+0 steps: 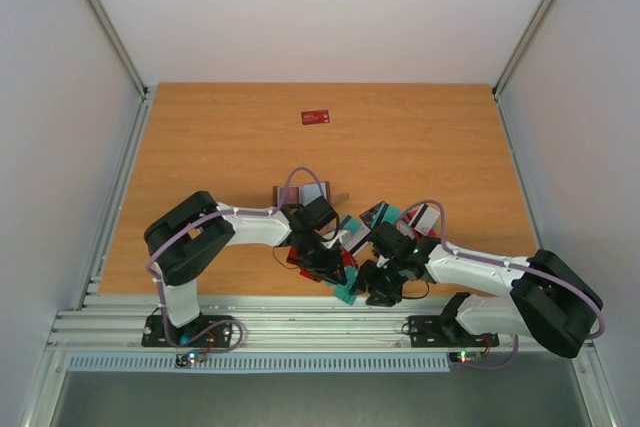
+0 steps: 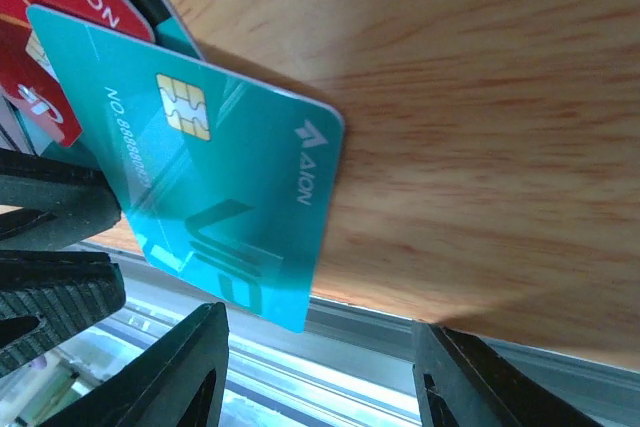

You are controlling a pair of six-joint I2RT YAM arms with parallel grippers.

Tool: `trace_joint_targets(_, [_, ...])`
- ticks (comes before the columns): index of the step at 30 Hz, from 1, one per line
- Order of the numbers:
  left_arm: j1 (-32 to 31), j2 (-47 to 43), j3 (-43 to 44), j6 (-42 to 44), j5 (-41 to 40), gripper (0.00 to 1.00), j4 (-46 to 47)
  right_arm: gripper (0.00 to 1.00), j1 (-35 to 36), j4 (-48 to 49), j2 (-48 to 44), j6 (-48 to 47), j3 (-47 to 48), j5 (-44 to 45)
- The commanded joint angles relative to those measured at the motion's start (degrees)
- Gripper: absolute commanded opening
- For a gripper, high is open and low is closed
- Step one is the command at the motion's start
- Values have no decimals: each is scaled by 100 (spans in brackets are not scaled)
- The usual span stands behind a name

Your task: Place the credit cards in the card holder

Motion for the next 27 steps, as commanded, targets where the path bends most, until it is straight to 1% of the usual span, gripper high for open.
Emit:
trace_joint_targets(1, [-67,178,-58,-46,-51,25,157,52,85,819,140,317,-167,-164])
trace_joint_targets(4, [-71,177,-103,-112,-10,24,239,51,100,1113,262,410,-265,-186])
trace_joint_targets(12, [-150,189,-225,-285,114,24,472,51,129,1494,221,630,-540,11])
trace_joint_targets(15, [-193,209,-277,-338,153,23,572,48,129,1683,226,697,-643,42])
trace_joint_targets(19, [-207,213,-318,-381,151,23,605,41,129,1637,105,732,-656,161])
trace_joint_targets(27, [-207,222,-344,-422,149,23,661,23,129,1094,-329,691,-549,385])
